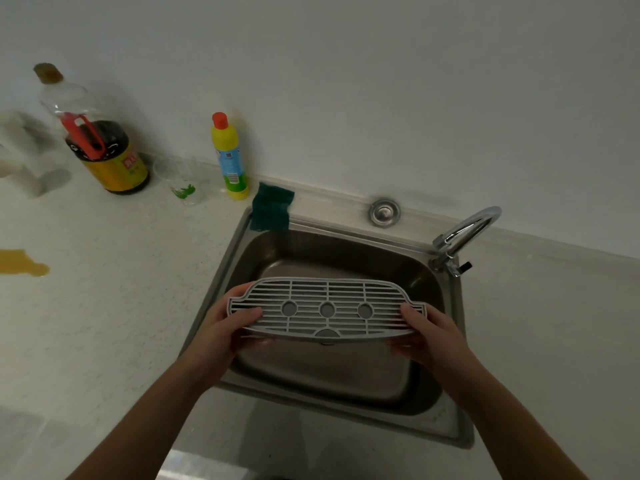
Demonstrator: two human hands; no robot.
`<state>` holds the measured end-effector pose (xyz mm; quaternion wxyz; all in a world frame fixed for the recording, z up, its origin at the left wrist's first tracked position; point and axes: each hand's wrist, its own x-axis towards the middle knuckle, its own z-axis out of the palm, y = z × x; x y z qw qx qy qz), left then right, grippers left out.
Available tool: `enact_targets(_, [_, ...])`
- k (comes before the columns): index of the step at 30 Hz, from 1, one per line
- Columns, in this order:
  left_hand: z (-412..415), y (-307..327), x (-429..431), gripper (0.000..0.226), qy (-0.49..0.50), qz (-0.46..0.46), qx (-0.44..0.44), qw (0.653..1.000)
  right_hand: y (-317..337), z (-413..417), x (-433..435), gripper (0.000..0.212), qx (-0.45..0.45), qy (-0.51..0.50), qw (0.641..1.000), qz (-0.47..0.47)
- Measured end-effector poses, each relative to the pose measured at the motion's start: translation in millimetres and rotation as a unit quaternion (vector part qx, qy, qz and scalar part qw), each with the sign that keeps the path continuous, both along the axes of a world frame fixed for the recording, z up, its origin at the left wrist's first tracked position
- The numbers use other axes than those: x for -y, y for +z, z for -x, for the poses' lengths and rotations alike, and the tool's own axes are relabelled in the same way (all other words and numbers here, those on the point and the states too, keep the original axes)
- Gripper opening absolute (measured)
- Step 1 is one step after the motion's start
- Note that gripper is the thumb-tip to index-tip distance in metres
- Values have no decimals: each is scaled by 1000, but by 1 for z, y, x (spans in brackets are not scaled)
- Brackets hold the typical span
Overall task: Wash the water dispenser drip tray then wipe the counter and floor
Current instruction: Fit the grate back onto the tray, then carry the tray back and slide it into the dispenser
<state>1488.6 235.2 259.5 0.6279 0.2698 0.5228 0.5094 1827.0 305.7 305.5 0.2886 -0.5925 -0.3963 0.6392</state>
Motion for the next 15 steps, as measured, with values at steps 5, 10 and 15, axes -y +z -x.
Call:
enact_targets(5, [5,-8,12,48,2,46,-61,997,-15,6,12,39,-7,-16,1000,20])
enact_targets(10, [4,-6,33,36,50,72,-65,994,-28,7,20,26,-24,-10,999,40])
enact_targets(15, [-1,5,76,22,170,94,-64,979,-40,20,25,22,-51,30,997,46])
